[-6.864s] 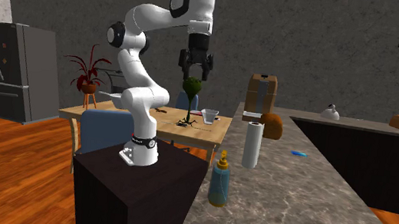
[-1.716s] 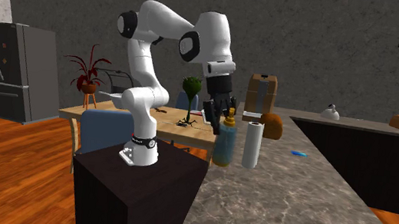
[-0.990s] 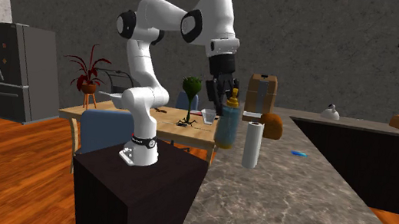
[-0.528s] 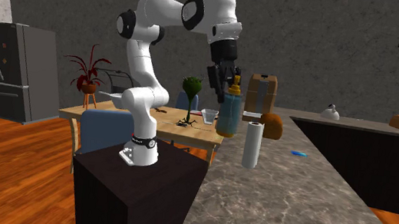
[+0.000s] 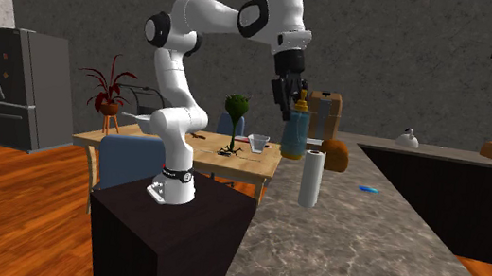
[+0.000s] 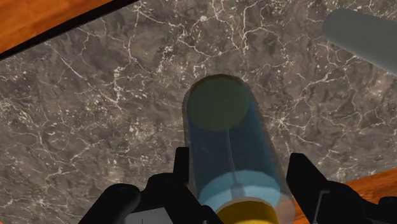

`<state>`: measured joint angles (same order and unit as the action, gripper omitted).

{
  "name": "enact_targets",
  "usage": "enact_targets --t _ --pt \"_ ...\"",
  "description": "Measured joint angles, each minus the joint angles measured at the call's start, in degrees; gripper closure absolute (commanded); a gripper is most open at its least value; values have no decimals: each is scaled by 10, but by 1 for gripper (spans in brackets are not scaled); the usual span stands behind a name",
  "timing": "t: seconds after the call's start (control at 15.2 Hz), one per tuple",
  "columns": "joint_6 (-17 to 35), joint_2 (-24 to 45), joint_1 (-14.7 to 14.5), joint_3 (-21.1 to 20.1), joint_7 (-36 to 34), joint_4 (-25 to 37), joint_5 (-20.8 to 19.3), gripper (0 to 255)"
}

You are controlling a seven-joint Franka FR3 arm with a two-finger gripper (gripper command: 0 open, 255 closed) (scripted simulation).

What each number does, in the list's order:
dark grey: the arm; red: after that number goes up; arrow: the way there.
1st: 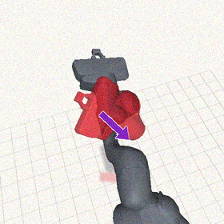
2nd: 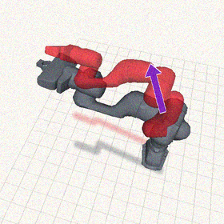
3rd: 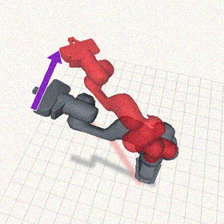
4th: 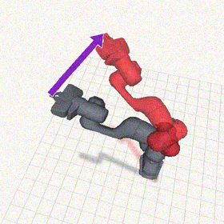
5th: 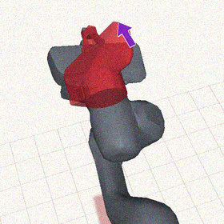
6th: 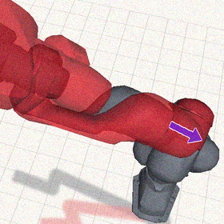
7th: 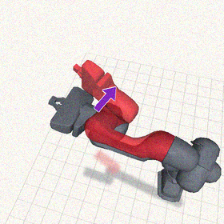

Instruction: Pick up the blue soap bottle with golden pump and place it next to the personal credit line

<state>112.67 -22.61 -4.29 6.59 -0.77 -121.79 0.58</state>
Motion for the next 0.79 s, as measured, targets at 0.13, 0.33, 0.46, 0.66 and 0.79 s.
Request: enact_targets --t 0.13,0.33,0.46,0.66,0.79 --pt "0 -6 -8 -20 -28 -5 1 255" --pt "3 -6 -20 -50 -68 -8 3 255" --pt "4 -3 -29 -72 -98 -6 5 255" --pt "3 5 -43 -106 -144 4 6 255" --pt "6 15 -50 -124 -169 11 6 255"
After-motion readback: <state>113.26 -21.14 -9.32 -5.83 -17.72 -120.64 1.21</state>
